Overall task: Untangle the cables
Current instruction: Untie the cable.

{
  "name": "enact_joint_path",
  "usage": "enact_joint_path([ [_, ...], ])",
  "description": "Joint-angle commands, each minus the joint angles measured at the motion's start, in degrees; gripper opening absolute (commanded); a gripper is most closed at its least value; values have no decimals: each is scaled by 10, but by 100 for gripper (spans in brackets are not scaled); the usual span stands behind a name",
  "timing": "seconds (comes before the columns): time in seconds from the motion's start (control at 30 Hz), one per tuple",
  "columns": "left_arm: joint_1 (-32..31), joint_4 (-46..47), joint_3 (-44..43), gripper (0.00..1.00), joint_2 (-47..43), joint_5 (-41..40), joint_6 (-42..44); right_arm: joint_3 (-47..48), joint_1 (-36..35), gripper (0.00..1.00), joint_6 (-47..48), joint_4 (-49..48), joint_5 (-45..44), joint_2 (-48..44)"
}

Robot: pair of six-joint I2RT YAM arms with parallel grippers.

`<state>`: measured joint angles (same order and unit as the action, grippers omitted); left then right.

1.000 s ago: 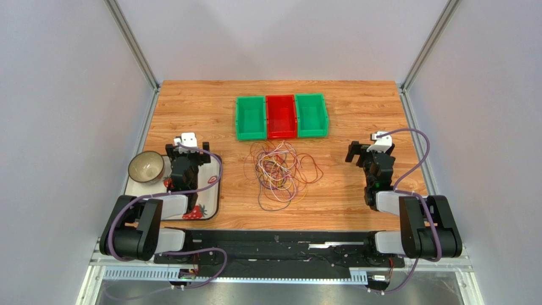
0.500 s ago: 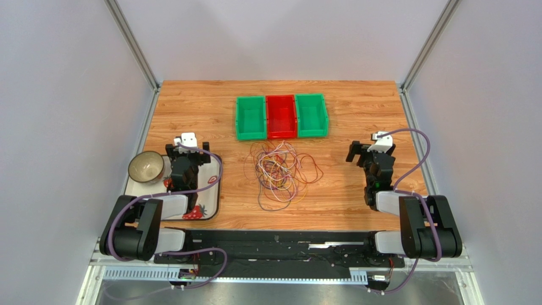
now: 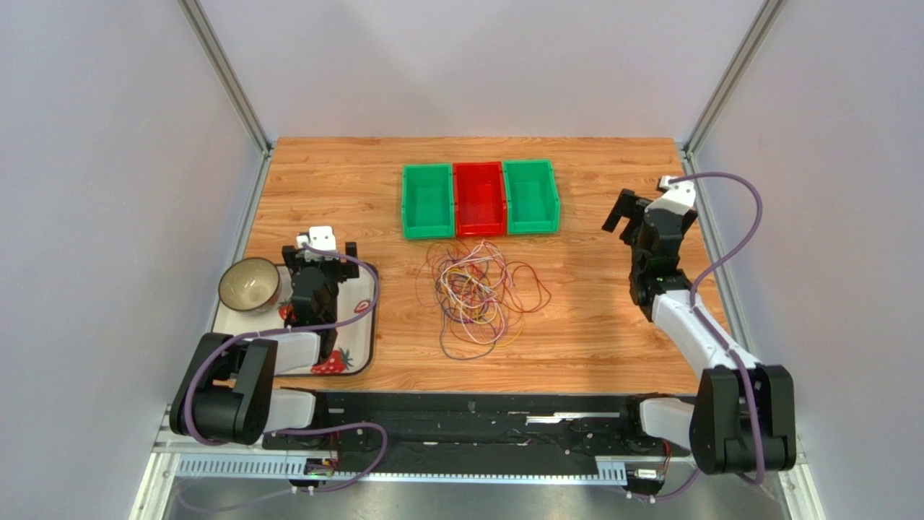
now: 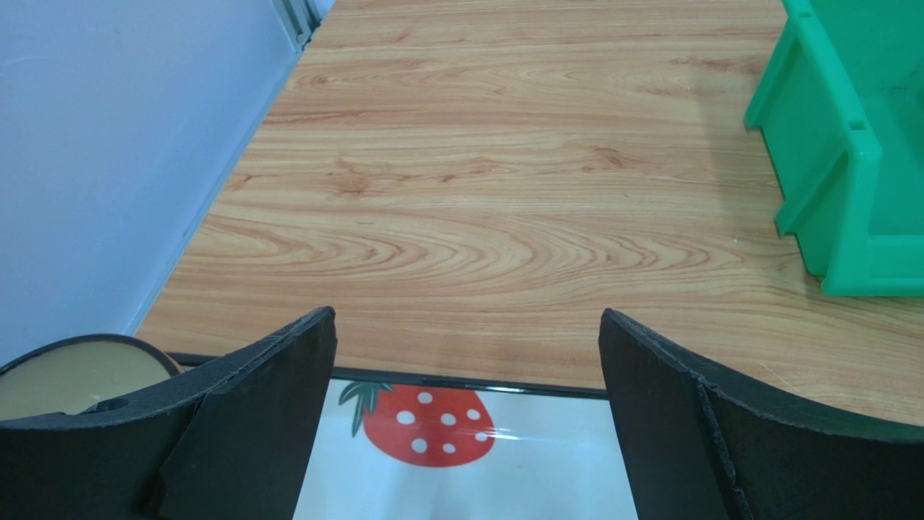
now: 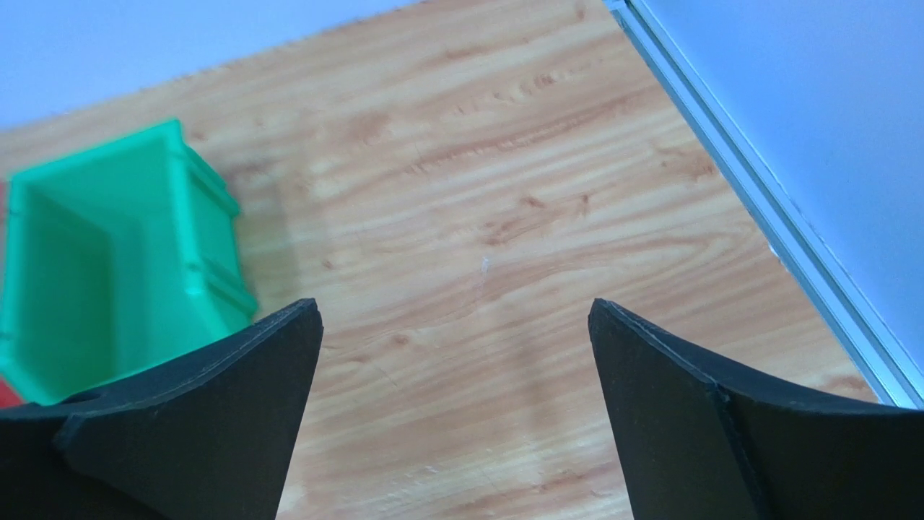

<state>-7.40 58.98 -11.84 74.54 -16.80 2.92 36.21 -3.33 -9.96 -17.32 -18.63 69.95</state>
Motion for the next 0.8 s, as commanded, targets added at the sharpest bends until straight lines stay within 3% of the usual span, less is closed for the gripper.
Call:
enact_joint_path([
  [0.0,5,17,-15,99,1,5,-8,74,-4,100,-69,145,62,-44],
  [0.13,5,16,-15,99,1,5,-8,130,6,100,-167,213,107,-47],
  [0.17,5,15,-17,99,1,6,-8,143,10,100,-182,225,165,-43],
  [0.27,5,15,-17,99,0,7,-8,181,13,100,-199,265,277,-33],
  [0.37,5,15,-20,99,1,1,-12,178,11,100,-202,261,300,-54],
  [0.43,5,13,-7,99,-41,28,0,185,8,99,-200,274,294,-66],
  [0.47,-6,-33,-7,99,-74,22,20,206,6,99,-198,286,272,-70],
  [0.5,-38,-80,-19,99,-160,-18,31,218,1,99,-196,317,260,-75],
  [0.53,-48,-144,-38,99,-211,-35,-5,228,-5,99,-193,328,254,-75],
  [0.57,-49,-294,-92,99,-263,-38,-51,243,-8,100,-191,333,269,-75],
  [0.6,-48,-370,-123,99,-349,-34,-98,242,-7,100,-198,317,285,-76],
  [0.67,-48,-529,-170,99,-409,-55,-224,210,-6,100,-246,271,297,-79],
  [0.7,-47,-573,-170,99,-445,-168,-322,164,-2,100,-321,227,308,-76],
  [0.73,-44,-725,-176,99,-465,-200,-534,136,23,100,-345,180,349,-68],
  [0.77,-38,-722,-181,99,-480,-182,-531,108,28,100,-381,65,426,-58],
])
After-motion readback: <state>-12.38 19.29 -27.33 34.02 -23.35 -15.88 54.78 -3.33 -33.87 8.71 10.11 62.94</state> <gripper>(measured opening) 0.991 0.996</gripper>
